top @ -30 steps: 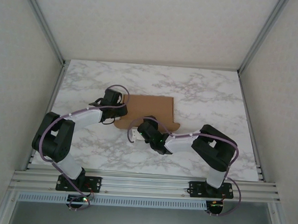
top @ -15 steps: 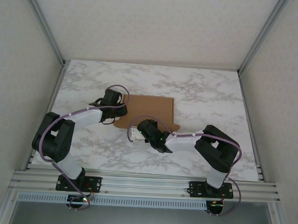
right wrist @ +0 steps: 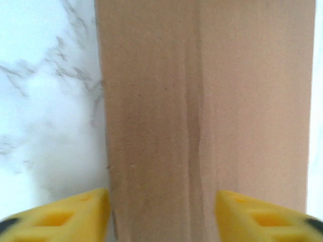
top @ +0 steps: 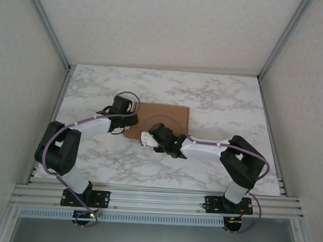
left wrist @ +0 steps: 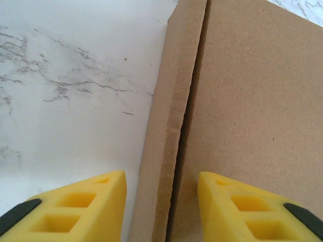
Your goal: Fold the paper box
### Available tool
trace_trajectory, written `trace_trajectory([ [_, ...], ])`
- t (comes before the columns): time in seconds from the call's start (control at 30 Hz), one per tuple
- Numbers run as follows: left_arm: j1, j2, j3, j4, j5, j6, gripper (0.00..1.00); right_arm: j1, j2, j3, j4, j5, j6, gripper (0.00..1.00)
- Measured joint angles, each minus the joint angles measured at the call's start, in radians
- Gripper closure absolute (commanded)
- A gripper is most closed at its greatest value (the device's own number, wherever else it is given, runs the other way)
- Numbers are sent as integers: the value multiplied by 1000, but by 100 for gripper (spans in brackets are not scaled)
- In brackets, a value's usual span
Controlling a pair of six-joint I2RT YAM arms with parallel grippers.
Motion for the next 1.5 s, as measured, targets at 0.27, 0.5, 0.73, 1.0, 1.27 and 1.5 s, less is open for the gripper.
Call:
trace_trajectory([
  [0.27,0,0,0,0,0,0,58,-66,-348,-40,-121,-283,325,36],
  [0.5,0,0,0,0,0,0,58,-318,-461,21,-263,-175,775,44],
  [0.73,0,0,0,0,0,0,58,-588,-328,44,-420,-426,1125,30],
  [1.0,0,0,0,0,0,0,58,-626,-153,44,-454,-617,1271,28],
  [1.27,0,0,0,0,0,0,58,-630,-117,19,-393,-732,1344,26],
  [1.5,0,0,0,0,3,0,58,-630,-75,-54,-272,-861,1445,26],
])
